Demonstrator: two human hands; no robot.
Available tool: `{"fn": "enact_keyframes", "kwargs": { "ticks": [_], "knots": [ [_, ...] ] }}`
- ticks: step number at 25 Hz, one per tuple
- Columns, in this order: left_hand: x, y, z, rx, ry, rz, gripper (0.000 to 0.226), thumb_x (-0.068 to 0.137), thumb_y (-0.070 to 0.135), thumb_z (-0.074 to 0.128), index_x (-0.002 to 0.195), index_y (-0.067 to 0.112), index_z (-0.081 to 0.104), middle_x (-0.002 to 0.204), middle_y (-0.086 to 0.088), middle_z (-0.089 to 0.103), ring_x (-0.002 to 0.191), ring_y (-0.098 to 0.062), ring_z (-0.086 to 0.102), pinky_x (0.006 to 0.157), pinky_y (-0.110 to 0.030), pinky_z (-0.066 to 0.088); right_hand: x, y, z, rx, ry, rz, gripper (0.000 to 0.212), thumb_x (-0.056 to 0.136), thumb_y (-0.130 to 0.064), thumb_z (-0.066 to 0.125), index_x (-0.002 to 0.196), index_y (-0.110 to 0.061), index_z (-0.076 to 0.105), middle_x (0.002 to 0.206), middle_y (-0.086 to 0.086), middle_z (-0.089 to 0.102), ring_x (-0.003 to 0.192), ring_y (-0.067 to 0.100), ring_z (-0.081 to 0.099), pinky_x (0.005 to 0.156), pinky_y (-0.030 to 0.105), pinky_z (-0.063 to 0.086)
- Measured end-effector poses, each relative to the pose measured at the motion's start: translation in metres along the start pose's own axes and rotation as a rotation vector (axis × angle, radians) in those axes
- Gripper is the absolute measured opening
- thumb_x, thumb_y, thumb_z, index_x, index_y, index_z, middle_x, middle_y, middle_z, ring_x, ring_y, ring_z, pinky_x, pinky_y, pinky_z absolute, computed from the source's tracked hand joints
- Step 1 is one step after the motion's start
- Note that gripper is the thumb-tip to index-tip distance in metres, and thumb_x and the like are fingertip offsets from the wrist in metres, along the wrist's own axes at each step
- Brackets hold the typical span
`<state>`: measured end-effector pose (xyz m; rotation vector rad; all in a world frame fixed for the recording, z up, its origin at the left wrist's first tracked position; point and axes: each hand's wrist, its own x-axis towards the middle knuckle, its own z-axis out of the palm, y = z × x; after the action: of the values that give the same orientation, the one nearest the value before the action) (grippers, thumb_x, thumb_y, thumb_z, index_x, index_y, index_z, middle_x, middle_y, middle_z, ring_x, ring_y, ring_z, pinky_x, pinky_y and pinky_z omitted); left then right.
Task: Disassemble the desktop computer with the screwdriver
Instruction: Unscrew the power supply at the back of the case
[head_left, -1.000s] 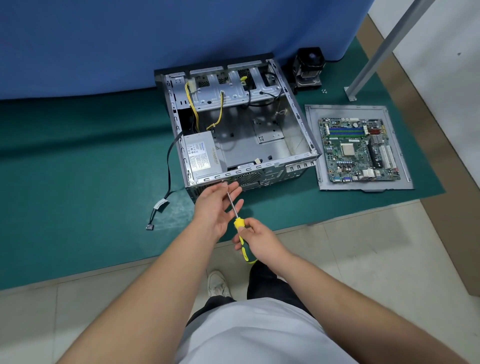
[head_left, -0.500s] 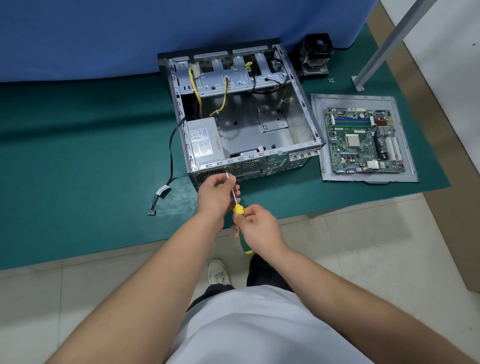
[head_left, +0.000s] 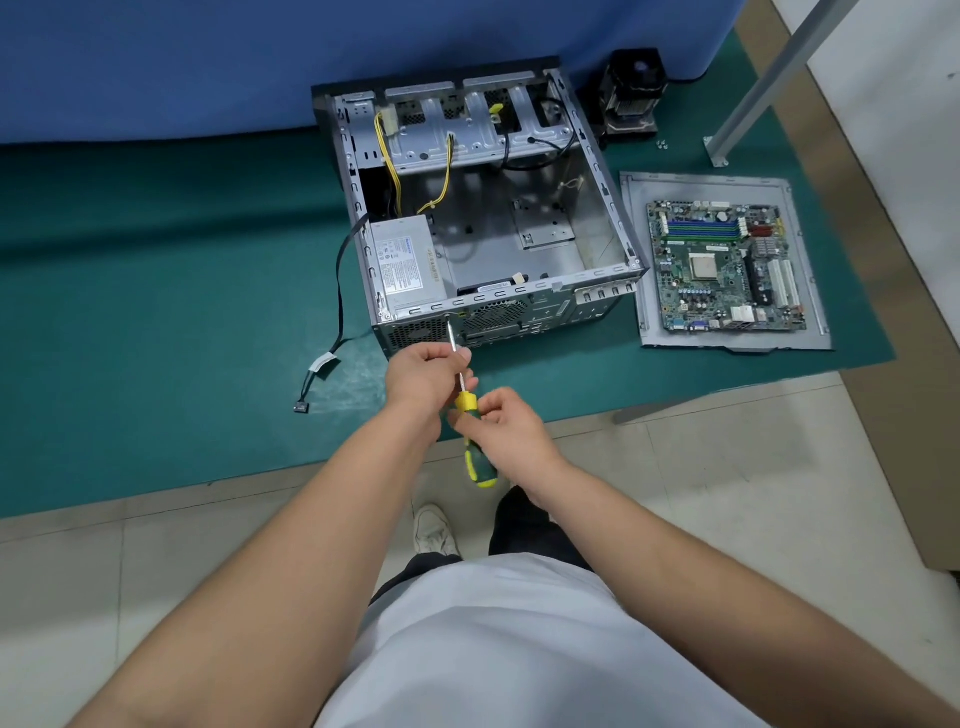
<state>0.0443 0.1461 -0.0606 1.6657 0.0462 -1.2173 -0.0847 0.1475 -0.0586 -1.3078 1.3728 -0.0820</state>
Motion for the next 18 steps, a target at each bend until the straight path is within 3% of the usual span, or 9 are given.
{"fn": "enact_keyframes", "kwargs": {
  "ticks": [3,5,8,10,12,15,18],
  "knots": [
    [-0.001,0.001,-0.006,-0.074,-0.144,-0.04,0.006,0.1,0.002,0.062,0.102,0.002,0.068,0.086,-0.012,0.072,0.069,-0.017,0.075,0.074,-0.037,0.065,-0.009,0.008,-0.011,0.459,-0.382,0.14,0.029,0.101,-0.043,0.061,0.108,-0.015,0.064,0.091,0.006,0.07,0.069,0.017,0.065,0.06,0.027,0.05],
    [-0.002,0.002,-0.01,-0.095,-0.202,-0.051,0.014,0.104,0.002,0.054,0.112,0.002,0.066,0.093,-0.012,0.076,0.077,-0.018,0.077,0.086,-0.04,0.062,-0.014,0.01,-0.013,0.671,-0.51,0.227,0.035,0.105,-0.042,0.05,0.112,-0.011,0.066,0.088,0.008,0.069,0.069,0.019,0.065,0.063,0.03,0.052],
    [-0.002,0.003,-0.015,-0.149,-0.249,-0.055,0.019,0.106,0.003,0.048,0.117,0.005,0.064,0.098,-0.013,0.078,0.086,-0.022,0.078,0.086,-0.038,0.06,-0.014,0.008,-0.006,0.714,-0.401,0.228,0.029,0.106,-0.03,0.051,0.11,-0.004,0.064,0.083,0.011,0.069,0.067,0.021,0.066,0.063,0.032,0.056],
    [-0.005,0.002,-0.015,-0.106,-0.237,-0.063,0.012,0.101,0.013,0.062,0.113,0.009,0.066,0.097,-0.009,0.078,0.085,-0.02,0.076,0.074,-0.033,0.061,-0.015,0.005,-0.003,0.661,-0.27,0.177,0.021,0.102,-0.021,0.062,0.109,-0.002,0.057,0.083,0.013,0.07,0.068,0.023,0.069,0.062,0.035,0.059],
    [-0.008,-0.004,-0.011,0.003,-0.187,-0.04,0.016,0.091,0.018,0.078,0.1,0.01,0.068,0.083,-0.007,0.072,0.072,-0.017,0.068,0.06,-0.029,0.057,-0.016,0.003,-0.002,0.634,-0.202,0.164,0.025,0.097,-0.015,0.07,0.11,-0.004,0.051,0.08,0.012,0.071,0.07,0.023,0.07,0.063,0.034,0.06],
    [-0.008,-0.008,-0.005,0.054,-0.121,-0.002,0.015,0.084,0.008,0.083,0.089,0.007,0.07,0.067,-0.005,0.065,0.059,-0.017,0.06,0.054,-0.029,0.053,-0.017,0.001,-0.001,0.622,-0.212,0.162,0.03,0.095,-0.015,0.073,0.112,-0.006,0.051,0.077,0.01,0.069,0.067,0.021,0.068,0.061,0.032,0.059],
    [-0.007,-0.006,-0.012,-0.025,-0.182,-0.031,0.009,0.09,0.002,0.076,0.097,0.003,0.07,0.081,-0.011,0.072,0.062,-0.016,0.069,0.057,-0.027,0.059,-0.016,0.004,-0.005,0.704,-0.335,0.226,0.027,0.1,-0.034,0.064,0.108,-0.008,0.058,0.078,0.01,0.065,0.064,0.018,0.061,0.058,0.028,0.054]
  ]
}}
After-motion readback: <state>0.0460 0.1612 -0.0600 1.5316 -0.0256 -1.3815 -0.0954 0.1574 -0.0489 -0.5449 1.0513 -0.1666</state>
